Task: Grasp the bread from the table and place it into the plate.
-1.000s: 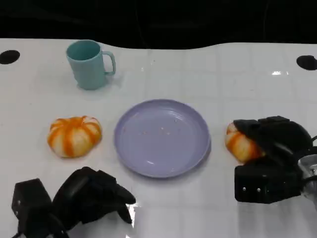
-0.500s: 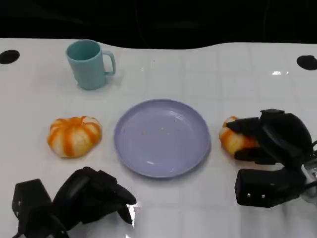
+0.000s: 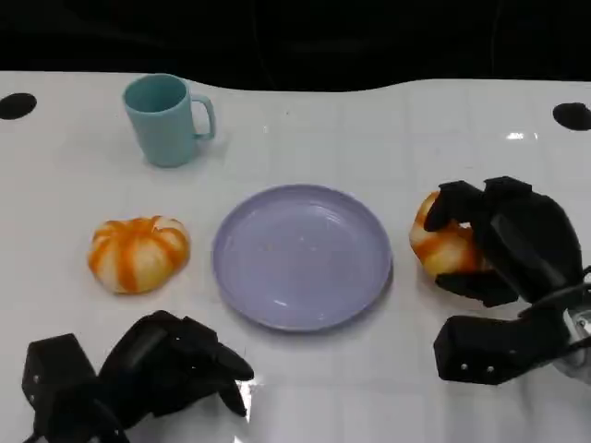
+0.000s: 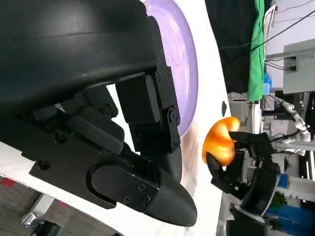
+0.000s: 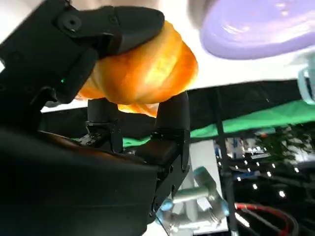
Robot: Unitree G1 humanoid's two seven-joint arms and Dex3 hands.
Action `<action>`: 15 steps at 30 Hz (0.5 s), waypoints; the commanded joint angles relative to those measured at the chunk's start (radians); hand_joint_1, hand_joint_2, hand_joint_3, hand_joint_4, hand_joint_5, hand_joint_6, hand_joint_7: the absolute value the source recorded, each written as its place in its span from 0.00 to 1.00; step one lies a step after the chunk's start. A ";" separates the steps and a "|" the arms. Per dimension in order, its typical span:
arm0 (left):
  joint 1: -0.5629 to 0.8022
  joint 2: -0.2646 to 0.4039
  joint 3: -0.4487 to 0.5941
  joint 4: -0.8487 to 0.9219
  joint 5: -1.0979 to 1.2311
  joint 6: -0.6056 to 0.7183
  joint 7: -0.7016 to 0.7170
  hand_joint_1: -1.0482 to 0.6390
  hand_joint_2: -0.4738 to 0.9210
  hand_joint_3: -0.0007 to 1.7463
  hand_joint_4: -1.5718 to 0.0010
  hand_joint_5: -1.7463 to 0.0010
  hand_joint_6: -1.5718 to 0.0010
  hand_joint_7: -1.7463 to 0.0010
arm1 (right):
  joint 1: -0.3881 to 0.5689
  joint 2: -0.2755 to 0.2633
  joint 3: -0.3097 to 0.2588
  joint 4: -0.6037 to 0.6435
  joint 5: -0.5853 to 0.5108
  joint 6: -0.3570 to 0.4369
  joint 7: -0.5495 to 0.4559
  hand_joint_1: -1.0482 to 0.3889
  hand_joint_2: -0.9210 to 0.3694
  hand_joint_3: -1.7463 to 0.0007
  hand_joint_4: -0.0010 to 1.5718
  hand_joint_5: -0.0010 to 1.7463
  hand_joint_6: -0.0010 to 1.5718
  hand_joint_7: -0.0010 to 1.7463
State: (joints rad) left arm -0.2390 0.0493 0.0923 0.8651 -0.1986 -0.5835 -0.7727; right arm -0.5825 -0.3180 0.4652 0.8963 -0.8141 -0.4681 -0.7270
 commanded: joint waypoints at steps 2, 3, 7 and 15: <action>0.006 0.020 0.005 0.012 -0.004 -0.002 0.005 0.00 0.95 0.00 0.20 0.48 0.00 0.98 | -0.012 0.001 -0.006 -0.024 0.007 -0.030 -0.048 0.66 0.55 0.22 0.63 1.00 0.47 1.00; 0.004 0.020 0.005 0.012 -0.005 -0.002 0.004 0.00 0.95 0.00 0.20 0.48 0.00 0.98 | -0.012 0.001 -0.008 -0.029 0.009 -0.036 -0.052 0.66 0.55 0.21 0.63 1.00 0.47 1.00; -0.002 0.021 0.005 0.023 -0.002 -0.005 0.005 0.00 0.95 0.00 0.20 0.48 0.00 0.98 | -0.023 0.004 -0.014 -0.045 0.022 -0.085 -0.062 0.65 0.55 0.19 0.63 1.00 0.48 1.00; -0.005 0.024 0.005 0.034 0.002 -0.014 0.003 0.00 0.95 0.00 0.21 0.48 0.00 0.98 | -0.038 0.043 -0.008 -0.132 0.058 -0.143 0.043 0.65 0.57 0.14 0.66 1.00 0.50 1.00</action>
State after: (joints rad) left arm -0.2420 0.0509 0.0957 0.8925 -0.1985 -0.5840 -0.7728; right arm -0.5982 -0.2899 0.4614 0.8009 -0.7865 -0.5833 -0.7312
